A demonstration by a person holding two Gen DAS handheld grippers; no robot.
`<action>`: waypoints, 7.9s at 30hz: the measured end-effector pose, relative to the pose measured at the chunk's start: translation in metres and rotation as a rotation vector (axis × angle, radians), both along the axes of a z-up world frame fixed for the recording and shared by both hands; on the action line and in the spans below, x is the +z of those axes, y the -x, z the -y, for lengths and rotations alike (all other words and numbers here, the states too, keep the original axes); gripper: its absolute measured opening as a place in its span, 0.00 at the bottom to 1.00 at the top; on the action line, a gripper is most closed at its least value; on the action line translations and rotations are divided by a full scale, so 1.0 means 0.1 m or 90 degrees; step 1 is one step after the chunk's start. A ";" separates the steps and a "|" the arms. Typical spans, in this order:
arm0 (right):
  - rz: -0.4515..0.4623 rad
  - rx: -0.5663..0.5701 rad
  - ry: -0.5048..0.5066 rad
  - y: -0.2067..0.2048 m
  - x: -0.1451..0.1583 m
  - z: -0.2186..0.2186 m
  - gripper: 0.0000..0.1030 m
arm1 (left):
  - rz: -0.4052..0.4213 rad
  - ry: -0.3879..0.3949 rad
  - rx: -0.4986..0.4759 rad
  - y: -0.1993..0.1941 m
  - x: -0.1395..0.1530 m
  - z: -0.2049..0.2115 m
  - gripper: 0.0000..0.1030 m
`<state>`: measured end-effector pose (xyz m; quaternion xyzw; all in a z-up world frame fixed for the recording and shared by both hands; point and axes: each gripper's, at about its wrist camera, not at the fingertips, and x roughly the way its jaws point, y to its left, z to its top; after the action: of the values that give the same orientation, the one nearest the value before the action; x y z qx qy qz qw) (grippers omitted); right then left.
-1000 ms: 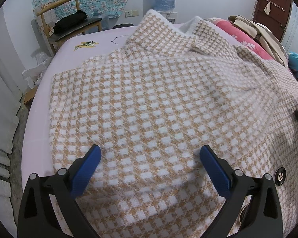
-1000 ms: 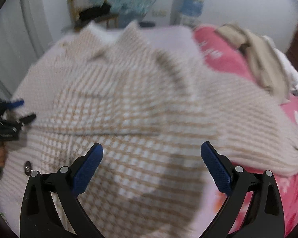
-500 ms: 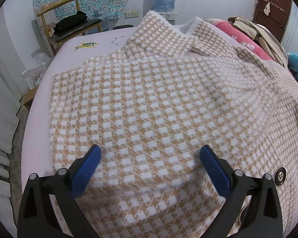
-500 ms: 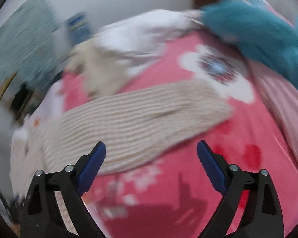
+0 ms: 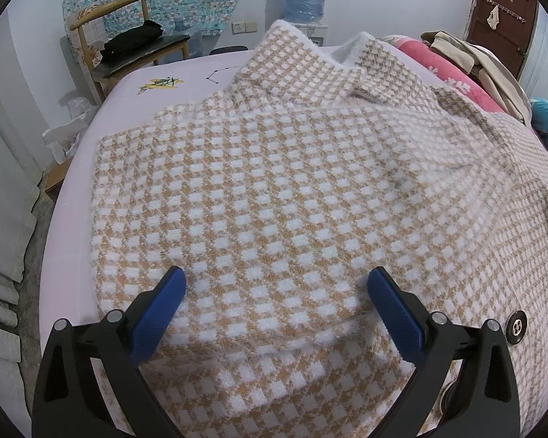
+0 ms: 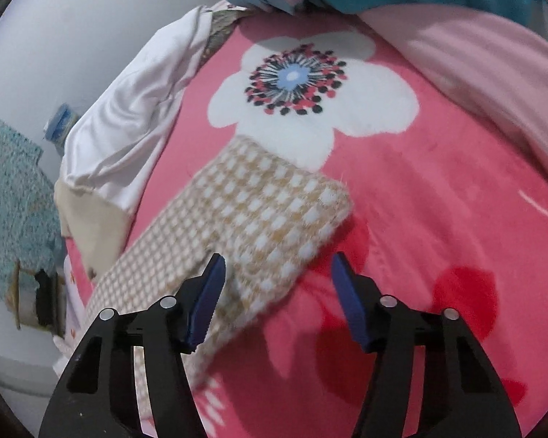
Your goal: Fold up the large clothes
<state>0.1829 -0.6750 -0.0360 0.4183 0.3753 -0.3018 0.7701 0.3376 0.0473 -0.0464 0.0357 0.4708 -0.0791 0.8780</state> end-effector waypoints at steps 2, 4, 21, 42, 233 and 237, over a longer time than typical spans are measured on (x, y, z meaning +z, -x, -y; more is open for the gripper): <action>0.000 -0.005 0.006 -0.03 -0.03 0.02 0.51 | 0.001 0.000 0.000 0.00 0.00 0.01 0.95; -0.001 -0.006 0.019 -0.06 -0.05 0.02 0.46 | 0.002 0.000 -0.001 0.01 0.00 0.01 0.95; 0.074 0.080 0.226 -0.11 0.92 -0.68 0.17 | 0.014 0.001 -0.005 0.02 0.00 0.01 0.95; 0.298 0.448 0.349 -1.03 2.52 -3.60 0.14 | 0.062 0.058 -0.005 0.58 0.41 -0.56 0.95; -0.075 0.680 0.307 1.62 -0.31 -4.54 0.87 | -0.068 -0.093 0.097 2.65 -0.13 0.14 0.95; -0.074 0.678 0.303 1.62 -0.32 -4.53 0.87 | -0.069 -0.095 0.100 2.66 -0.13 0.15 0.95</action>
<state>0.0210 -0.2218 -0.0680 -0.0295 0.4972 0.0288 0.8667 0.0719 0.0327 -0.0598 0.0593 0.5231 0.0235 0.8499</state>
